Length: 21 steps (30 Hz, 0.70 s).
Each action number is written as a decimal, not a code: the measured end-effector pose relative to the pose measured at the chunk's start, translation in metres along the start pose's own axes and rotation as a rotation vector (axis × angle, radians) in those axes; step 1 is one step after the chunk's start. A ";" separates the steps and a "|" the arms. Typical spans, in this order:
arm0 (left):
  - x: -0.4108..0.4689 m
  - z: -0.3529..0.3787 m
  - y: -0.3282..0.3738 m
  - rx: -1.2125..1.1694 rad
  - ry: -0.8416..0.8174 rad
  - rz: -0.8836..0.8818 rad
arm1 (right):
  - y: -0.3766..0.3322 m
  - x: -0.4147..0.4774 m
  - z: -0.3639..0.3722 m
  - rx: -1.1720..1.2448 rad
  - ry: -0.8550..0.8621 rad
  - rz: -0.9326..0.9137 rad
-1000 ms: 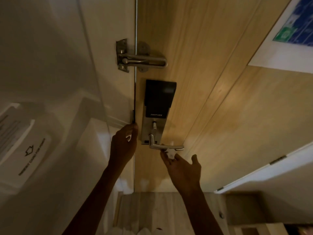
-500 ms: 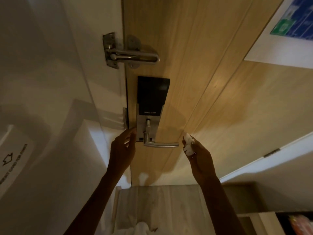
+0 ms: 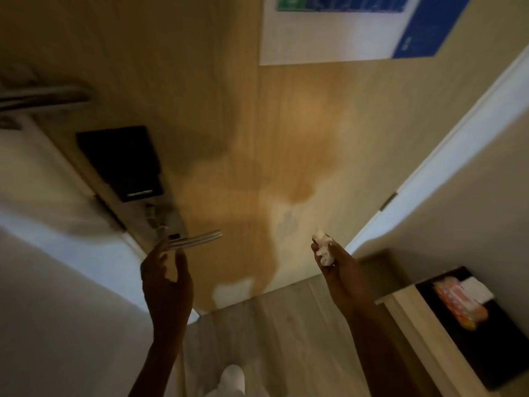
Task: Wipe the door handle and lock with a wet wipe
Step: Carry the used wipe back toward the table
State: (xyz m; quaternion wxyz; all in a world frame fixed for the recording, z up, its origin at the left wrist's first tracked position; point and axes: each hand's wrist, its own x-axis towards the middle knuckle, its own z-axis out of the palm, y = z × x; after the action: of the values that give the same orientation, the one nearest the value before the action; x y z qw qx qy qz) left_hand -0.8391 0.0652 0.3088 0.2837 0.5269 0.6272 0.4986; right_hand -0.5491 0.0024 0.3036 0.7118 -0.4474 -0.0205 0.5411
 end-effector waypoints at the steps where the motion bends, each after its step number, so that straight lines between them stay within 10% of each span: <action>1: -0.008 0.009 0.005 0.017 0.017 0.018 | -0.010 -0.003 -0.015 0.024 0.020 -0.007; 7: -0.097 0.090 0.034 -0.024 -0.151 -0.158 | -0.080 -0.032 -0.107 0.101 0.146 -0.100; 21: -0.295 0.329 0.153 -0.102 -0.925 0.134 | -0.218 -0.097 -0.308 0.197 0.416 -0.354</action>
State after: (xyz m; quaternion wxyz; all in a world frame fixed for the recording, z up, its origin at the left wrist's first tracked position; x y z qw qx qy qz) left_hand -0.4075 -0.1139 0.2873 0.5260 0.7185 0.3741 0.2590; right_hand -0.2666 -0.2663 0.3070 0.8240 -0.4672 0.1008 0.3044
